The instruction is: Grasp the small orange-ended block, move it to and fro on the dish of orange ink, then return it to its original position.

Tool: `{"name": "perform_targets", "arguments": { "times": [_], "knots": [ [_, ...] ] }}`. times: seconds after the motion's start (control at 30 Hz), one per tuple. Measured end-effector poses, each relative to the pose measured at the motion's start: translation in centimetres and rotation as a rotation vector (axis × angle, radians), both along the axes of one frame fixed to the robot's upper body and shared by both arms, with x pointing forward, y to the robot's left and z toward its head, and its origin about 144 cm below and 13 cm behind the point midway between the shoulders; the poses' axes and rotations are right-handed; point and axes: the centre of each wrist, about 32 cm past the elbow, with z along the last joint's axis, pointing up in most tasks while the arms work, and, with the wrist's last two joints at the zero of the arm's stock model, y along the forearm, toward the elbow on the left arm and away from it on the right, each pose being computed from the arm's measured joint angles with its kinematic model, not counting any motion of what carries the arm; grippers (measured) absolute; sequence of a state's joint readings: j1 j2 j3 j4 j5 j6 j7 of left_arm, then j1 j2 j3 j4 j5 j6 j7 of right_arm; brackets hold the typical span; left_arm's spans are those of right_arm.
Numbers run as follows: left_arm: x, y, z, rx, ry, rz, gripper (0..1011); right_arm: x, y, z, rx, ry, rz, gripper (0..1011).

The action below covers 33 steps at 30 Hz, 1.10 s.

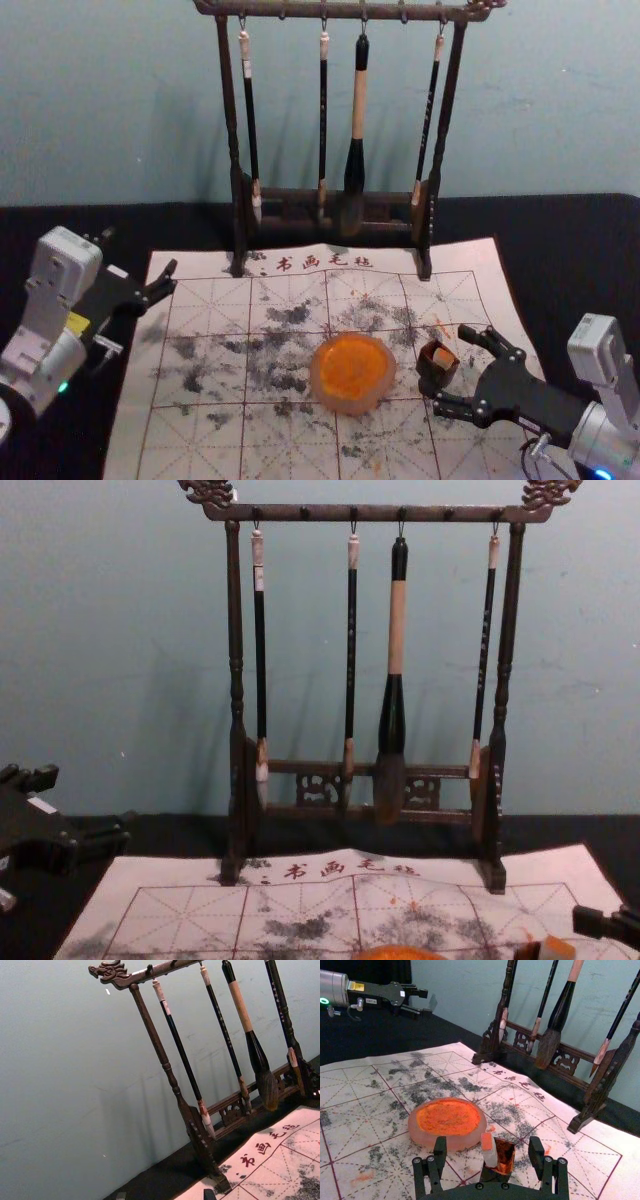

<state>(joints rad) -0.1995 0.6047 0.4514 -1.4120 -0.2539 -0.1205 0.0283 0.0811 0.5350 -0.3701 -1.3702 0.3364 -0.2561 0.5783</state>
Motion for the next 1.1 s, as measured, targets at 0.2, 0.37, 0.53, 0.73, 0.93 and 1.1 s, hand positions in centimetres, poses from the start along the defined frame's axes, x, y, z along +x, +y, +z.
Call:
{"name": "perform_targets", "arguments": {
  "times": [0.2, 0.37, 0.53, 0.73, 0.93, 1.1],
  "knots": [
    [0.0, 0.0, 0.0, 0.0, 0.0, 0.0, 1001, -0.01, 0.01, -0.01, 0.0, 0.0, 0.001, 1002],
    [0.0, 0.0, 0.0, 0.0, 0.0, 0.0, 1001, -0.01, 0.01, -0.01, 0.0, 0.001, 0.001, 1002],
    [0.0, 0.0, 0.0, 0.0, 0.0, 0.0, 1001, -0.02, 0.01, -0.01, 0.0, 0.0, 0.001, 903],
    [0.0, 0.0, 0.0, 0.0, 0.0, 0.0, 1001, -0.02, 0.01, -0.01, 0.0, 0.0, 0.001, 759],
    [0.0, 0.0, 0.0, 0.0, 0.0, 0.0, 1001, -0.02, 0.01, -0.02, 0.0, 0.0, 0.001, 572],
    [0.0, 0.0, 0.0, 0.0, 0.0, 0.0, 1001, -0.02, 0.0, -0.01, 0.0, 0.0, 0.001, 386]
  ]
}}
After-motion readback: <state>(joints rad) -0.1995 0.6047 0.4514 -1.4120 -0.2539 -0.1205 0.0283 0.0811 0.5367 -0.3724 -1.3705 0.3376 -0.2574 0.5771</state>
